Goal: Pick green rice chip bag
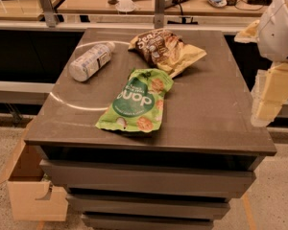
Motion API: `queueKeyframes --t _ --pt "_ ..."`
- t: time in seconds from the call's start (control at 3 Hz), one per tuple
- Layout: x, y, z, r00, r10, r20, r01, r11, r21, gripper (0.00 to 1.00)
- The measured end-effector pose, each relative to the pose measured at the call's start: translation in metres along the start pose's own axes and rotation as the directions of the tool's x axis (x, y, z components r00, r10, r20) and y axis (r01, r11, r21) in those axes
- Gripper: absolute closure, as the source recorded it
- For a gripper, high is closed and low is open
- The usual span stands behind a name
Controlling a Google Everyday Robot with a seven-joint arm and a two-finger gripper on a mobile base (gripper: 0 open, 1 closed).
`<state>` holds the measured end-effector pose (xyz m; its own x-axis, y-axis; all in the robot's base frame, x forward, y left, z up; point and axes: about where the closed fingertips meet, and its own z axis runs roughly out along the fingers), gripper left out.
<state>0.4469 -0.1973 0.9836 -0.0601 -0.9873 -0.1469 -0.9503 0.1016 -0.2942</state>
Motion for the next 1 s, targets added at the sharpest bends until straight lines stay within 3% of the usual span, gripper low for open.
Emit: queueKeyframes --t 0.33,0.67,1.0 --pt "-0.047 -0.015 0.012 0.953 -0.298 0.060 0.301 0.9527 -0.041 0.00" --pt "-0.076 -0.021 0.026 0.854 -0.498 0.151 0.513 0.8549 -0.079 0.00" --pt "-0.116 -0.030 0.053 0.681 -0.681 0.271 0.721 0.6883 -0.082 0.00"
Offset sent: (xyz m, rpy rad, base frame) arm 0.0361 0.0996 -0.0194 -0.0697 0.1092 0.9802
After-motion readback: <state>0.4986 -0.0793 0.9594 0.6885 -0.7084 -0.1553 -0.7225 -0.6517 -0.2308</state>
